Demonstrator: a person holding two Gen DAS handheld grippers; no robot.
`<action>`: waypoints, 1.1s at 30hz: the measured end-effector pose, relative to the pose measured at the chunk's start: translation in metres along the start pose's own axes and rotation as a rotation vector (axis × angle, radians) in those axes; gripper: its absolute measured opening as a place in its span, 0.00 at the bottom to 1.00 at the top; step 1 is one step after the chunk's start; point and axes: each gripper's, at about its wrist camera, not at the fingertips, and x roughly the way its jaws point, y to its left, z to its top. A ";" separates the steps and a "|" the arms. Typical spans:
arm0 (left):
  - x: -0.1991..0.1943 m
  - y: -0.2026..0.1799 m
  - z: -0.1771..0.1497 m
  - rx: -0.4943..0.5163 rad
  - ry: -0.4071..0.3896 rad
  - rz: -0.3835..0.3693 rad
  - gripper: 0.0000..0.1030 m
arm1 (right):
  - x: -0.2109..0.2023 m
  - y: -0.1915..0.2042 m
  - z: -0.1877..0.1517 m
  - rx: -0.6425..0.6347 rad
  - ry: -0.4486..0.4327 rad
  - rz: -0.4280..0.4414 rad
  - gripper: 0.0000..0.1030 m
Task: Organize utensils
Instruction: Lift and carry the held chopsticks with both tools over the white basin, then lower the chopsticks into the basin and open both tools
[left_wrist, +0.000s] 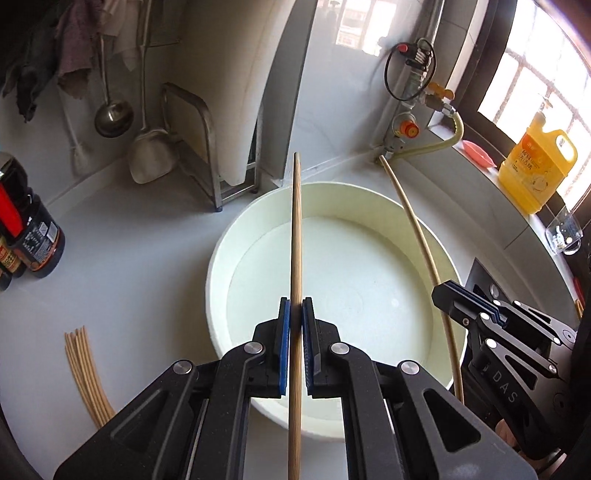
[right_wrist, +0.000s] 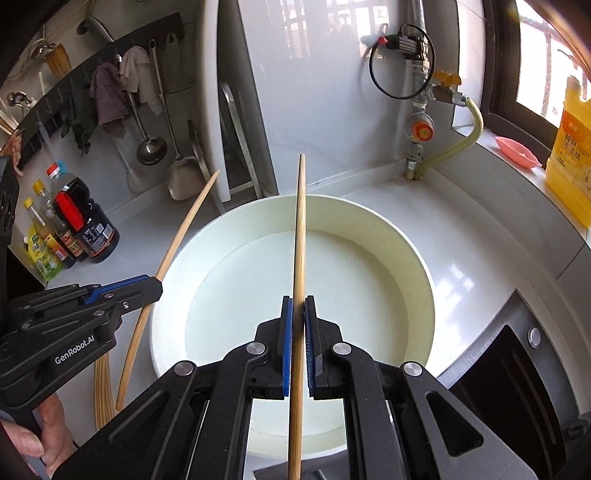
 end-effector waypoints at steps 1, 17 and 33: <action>0.009 -0.003 0.003 0.003 0.013 0.002 0.07 | 0.008 -0.004 0.000 0.010 0.017 0.005 0.06; 0.077 -0.013 0.010 -0.004 0.149 0.057 0.08 | 0.060 -0.038 -0.009 0.080 0.112 0.026 0.07; 0.030 0.005 0.003 -0.056 0.074 0.139 0.73 | 0.022 -0.027 -0.019 0.081 0.066 0.029 0.19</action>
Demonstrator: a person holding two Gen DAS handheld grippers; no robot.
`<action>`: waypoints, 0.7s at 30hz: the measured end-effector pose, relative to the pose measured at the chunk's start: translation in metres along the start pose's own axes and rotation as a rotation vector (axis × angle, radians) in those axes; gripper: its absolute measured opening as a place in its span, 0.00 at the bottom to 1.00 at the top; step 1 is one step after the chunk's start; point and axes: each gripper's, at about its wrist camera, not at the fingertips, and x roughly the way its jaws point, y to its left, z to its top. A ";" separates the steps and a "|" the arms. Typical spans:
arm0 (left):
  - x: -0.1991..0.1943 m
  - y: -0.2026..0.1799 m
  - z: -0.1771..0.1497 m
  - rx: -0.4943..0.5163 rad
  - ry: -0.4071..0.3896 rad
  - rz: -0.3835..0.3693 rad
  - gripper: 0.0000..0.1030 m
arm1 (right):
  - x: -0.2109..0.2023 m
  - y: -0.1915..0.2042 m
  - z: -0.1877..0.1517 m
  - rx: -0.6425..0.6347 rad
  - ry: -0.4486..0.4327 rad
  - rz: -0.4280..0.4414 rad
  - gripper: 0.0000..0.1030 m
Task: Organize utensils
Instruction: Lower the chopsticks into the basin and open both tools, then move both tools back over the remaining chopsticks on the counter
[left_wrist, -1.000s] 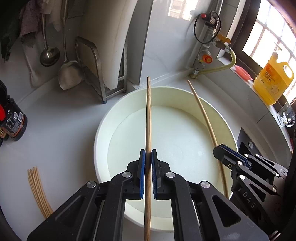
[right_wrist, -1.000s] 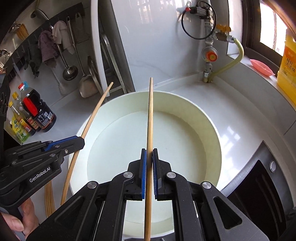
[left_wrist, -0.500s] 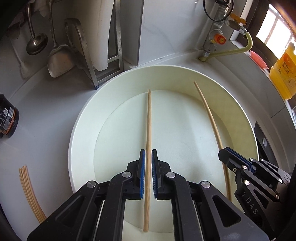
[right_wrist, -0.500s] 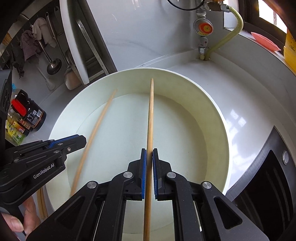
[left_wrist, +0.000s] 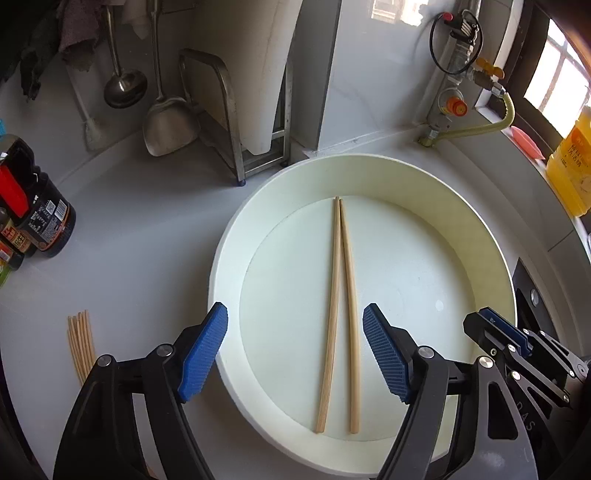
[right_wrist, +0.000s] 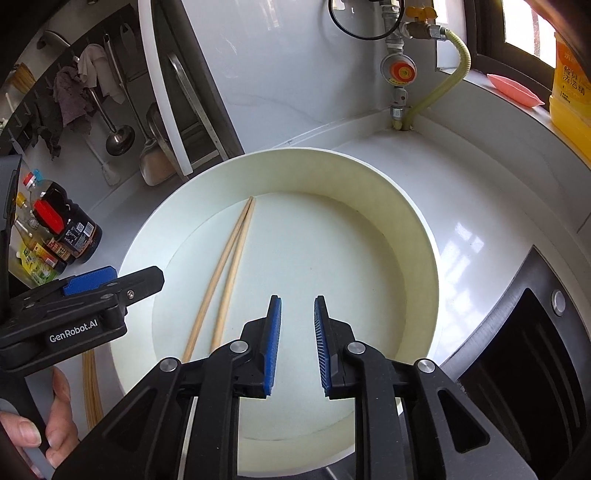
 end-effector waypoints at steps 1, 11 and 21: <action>-0.005 0.002 -0.002 -0.001 -0.009 0.006 0.74 | -0.003 0.003 -0.001 -0.005 -0.005 -0.001 0.21; -0.053 0.032 -0.019 -0.039 -0.083 0.089 0.87 | -0.028 0.037 -0.011 -0.056 -0.019 -0.012 0.27; -0.092 0.087 -0.047 -0.120 -0.129 0.105 0.92 | -0.043 0.092 -0.023 -0.137 -0.028 0.020 0.35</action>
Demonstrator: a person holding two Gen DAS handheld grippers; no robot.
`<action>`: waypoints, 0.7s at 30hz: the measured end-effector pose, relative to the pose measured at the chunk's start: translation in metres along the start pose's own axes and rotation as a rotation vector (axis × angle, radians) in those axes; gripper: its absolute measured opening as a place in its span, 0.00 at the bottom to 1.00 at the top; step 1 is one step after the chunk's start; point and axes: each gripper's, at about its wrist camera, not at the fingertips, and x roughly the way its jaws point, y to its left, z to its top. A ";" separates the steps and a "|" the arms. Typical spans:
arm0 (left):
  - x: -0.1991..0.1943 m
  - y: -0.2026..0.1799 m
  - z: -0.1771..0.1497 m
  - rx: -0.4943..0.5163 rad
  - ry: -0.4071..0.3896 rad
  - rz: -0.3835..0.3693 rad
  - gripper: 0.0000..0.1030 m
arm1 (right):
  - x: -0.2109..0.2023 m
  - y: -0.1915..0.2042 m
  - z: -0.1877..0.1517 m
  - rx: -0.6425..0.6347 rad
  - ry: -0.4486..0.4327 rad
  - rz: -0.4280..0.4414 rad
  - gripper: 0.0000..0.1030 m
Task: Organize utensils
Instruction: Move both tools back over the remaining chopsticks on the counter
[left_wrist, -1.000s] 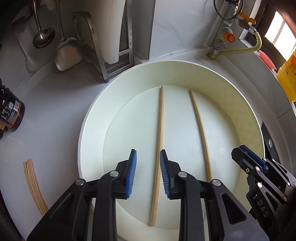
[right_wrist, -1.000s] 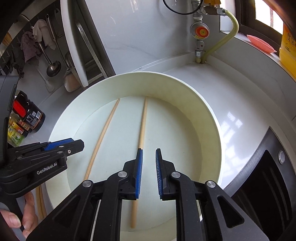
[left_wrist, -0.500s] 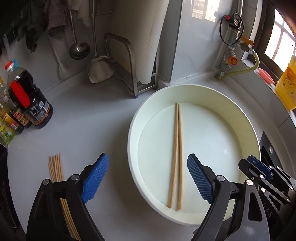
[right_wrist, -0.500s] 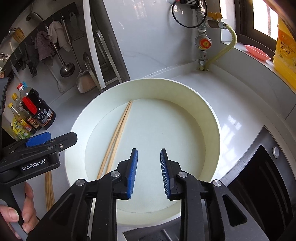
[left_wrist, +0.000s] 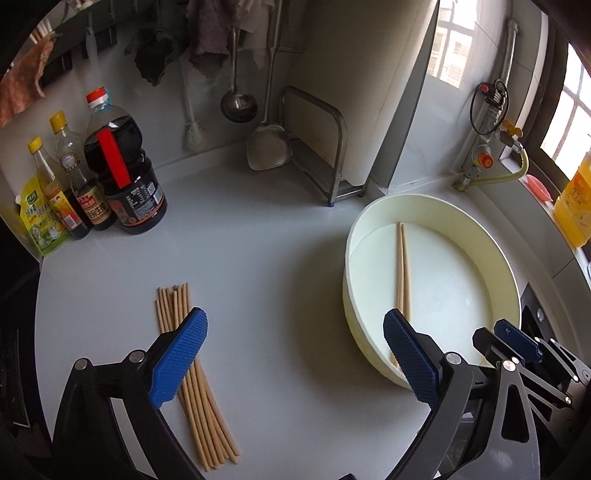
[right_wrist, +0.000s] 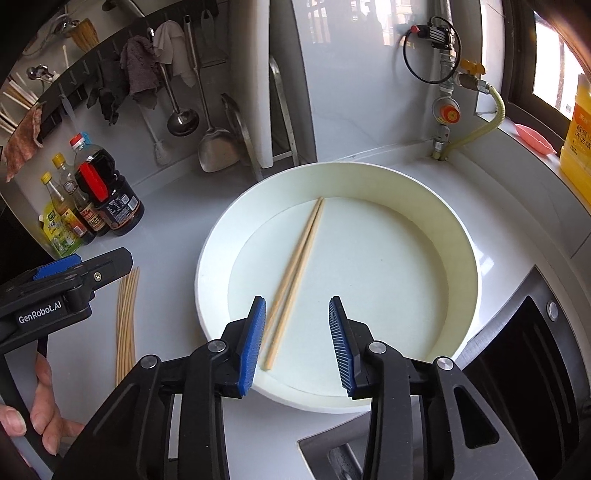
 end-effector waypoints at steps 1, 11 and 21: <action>-0.003 0.006 -0.002 0.000 -0.003 0.011 0.92 | -0.001 0.006 0.000 -0.011 -0.001 0.006 0.36; -0.022 0.084 -0.034 -0.075 0.002 0.074 0.93 | 0.003 0.075 -0.008 -0.121 0.022 0.068 0.42; -0.019 0.151 -0.070 -0.138 0.046 0.166 0.94 | 0.029 0.135 -0.022 -0.211 0.085 0.120 0.44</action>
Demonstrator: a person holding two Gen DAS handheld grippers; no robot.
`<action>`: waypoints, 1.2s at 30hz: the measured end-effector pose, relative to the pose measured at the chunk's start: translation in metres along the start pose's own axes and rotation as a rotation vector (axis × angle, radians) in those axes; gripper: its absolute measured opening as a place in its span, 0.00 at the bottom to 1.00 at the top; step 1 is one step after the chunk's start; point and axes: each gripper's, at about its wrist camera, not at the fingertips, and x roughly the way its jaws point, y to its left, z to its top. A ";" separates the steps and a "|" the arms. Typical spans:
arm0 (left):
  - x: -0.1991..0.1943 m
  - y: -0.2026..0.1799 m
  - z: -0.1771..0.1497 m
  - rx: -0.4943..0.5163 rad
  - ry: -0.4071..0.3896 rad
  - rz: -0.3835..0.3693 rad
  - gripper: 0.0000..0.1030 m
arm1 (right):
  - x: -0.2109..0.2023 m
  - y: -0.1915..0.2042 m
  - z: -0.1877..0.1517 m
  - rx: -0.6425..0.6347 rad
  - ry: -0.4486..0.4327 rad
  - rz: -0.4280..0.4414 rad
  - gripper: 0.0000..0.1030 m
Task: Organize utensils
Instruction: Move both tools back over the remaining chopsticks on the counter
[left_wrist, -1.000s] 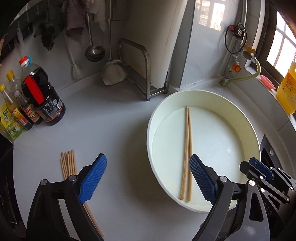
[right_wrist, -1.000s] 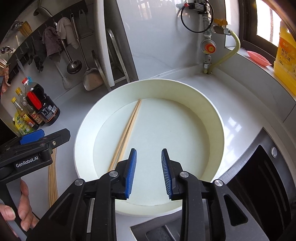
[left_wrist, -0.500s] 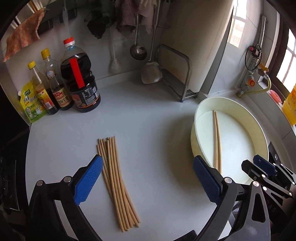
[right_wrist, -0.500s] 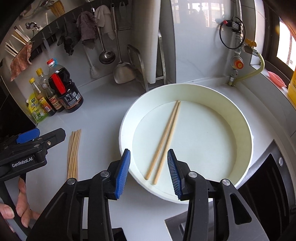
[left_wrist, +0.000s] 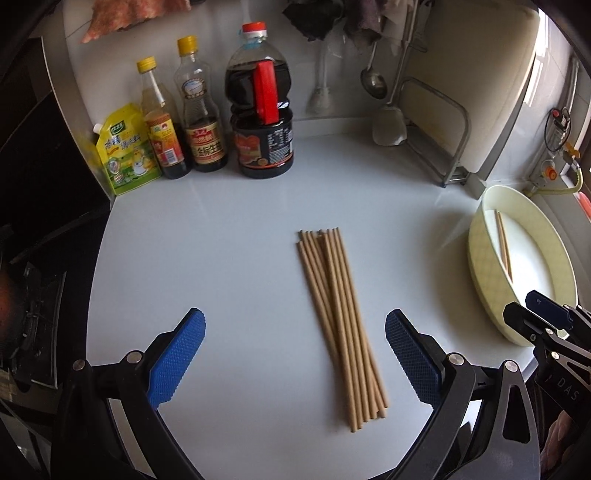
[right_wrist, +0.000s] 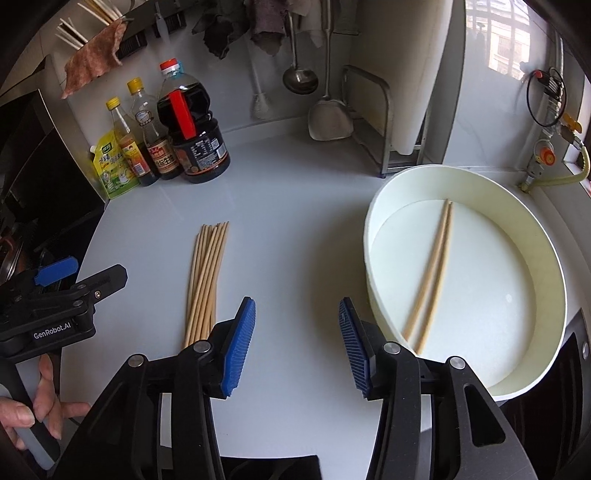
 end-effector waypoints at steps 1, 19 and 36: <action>0.002 0.005 -0.002 -0.007 0.009 0.006 0.94 | 0.005 0.004 0.000 -0.004 0.007 0.004 0.44; 0.059 0.045 -0.026 -0.088 0.100 0.030 0.94 | 0.086 0.046 -0.007 -0.055 0.106 0.039 0.47; 0.087 0.038 -0.030 -0.047 0.122 0.026 0.94 | 0.115 0.057 -0.012 -0.111 0.143 0.039 0.47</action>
